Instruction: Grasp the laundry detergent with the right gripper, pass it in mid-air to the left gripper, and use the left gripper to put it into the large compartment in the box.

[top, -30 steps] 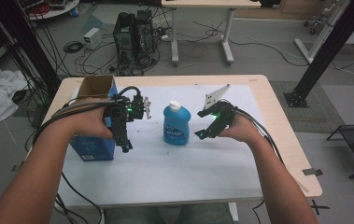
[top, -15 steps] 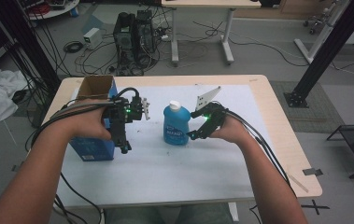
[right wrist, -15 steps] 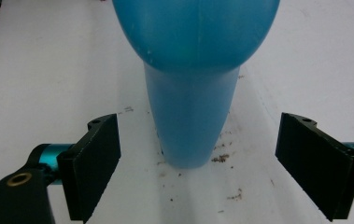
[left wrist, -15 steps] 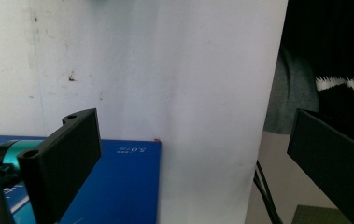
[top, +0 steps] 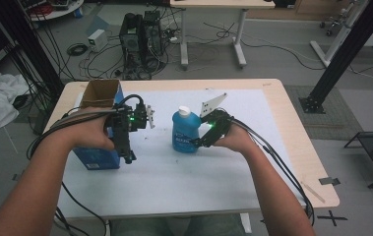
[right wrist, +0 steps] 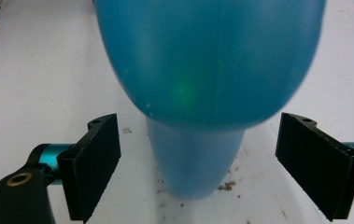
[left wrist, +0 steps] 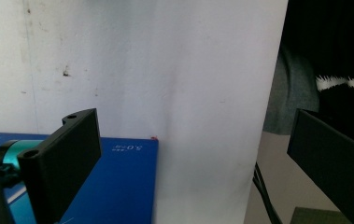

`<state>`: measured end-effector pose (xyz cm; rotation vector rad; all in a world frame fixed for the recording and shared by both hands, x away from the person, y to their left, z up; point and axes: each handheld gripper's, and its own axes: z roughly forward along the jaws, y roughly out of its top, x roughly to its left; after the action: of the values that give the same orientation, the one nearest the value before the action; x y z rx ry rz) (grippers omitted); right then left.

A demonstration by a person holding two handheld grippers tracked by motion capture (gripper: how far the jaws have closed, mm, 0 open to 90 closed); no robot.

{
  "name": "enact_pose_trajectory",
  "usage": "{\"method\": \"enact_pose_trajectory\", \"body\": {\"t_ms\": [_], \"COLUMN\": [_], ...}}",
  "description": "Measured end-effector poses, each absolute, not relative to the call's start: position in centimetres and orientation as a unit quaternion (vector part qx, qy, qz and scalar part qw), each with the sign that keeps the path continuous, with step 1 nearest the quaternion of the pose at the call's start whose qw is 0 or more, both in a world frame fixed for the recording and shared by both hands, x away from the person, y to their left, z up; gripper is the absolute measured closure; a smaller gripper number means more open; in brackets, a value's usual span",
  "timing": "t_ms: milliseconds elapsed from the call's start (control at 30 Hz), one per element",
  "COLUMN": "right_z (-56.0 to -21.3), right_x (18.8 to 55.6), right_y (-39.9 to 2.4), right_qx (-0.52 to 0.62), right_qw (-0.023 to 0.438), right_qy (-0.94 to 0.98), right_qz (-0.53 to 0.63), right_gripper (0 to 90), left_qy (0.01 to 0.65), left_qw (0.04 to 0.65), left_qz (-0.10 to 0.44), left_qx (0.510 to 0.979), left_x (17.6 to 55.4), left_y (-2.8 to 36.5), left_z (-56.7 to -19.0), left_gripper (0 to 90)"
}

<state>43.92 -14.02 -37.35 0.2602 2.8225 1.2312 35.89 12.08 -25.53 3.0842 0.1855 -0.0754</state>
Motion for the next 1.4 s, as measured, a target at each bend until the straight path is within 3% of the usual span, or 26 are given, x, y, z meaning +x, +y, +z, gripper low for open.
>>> {"method": "enact_pose_trajectory", "body": {"t_ms": [1300, 1400], "right_z": [-40.0, -40.0], "right_x": [44.2, 44.3], "right_y": [-12.4, -12.5], "right_qx": [0.092, 0.081], "right_qw": [0.038, 0.032], "right_qy": [0.891, 0.888], "right_qz": [0.443, 0.451], "right_gripper": [13.7, 22.8], "left_qy": [0.064, 0.064], "left_qw": [0.020, 0.019], "left_qz": [-0.028, -0.028], "left_qx": [0.997, 0.997], "left_x": [36.1, 36.1], "left_y": [12.8, 12.8], "left_z": [-26.4, -26.3], "left_gripper": [2.9, 2.9]}}
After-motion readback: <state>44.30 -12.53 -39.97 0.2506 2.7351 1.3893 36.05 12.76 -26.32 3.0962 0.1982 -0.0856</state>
